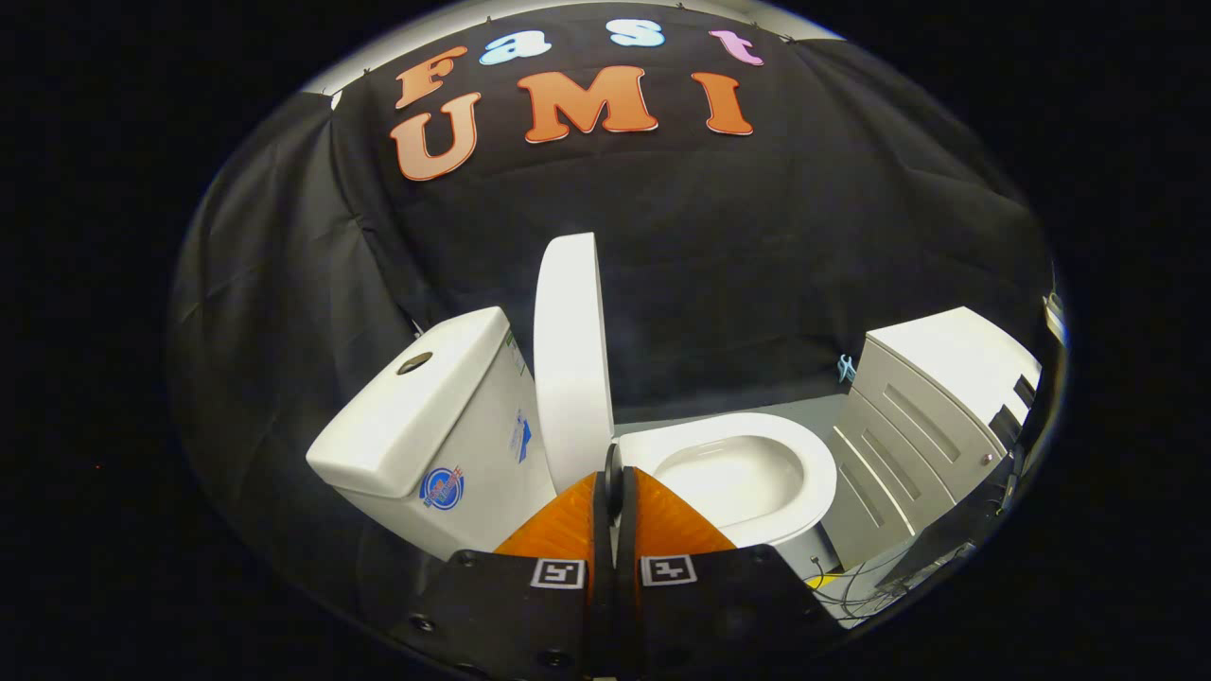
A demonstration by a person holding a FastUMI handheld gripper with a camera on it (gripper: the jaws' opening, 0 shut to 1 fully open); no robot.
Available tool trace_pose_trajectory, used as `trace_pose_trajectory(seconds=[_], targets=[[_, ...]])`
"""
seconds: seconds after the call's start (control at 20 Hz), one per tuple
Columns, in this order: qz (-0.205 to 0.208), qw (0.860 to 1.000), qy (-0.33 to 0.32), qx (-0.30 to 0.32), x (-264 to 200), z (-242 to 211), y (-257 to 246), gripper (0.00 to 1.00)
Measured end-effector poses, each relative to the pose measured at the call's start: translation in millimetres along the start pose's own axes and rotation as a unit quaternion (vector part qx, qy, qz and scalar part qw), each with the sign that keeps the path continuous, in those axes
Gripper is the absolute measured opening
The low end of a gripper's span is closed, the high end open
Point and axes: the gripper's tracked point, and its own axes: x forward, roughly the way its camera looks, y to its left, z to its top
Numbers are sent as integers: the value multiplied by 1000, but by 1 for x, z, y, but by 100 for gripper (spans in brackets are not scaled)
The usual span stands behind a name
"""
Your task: Open the toilet lid.
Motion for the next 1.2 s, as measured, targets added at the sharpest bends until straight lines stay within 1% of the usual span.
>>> trace_pose_trajectory(seconds=[0.35,0.85,1.0,1.2], targets=[[10,1000,-1,-28,-1,-5,29,8],[36,998,7,-57,-2,-15,73,8],[43,996,9,-75,-3,-19,88,8],[43,996,6,-78,-3,-18,92,9]])
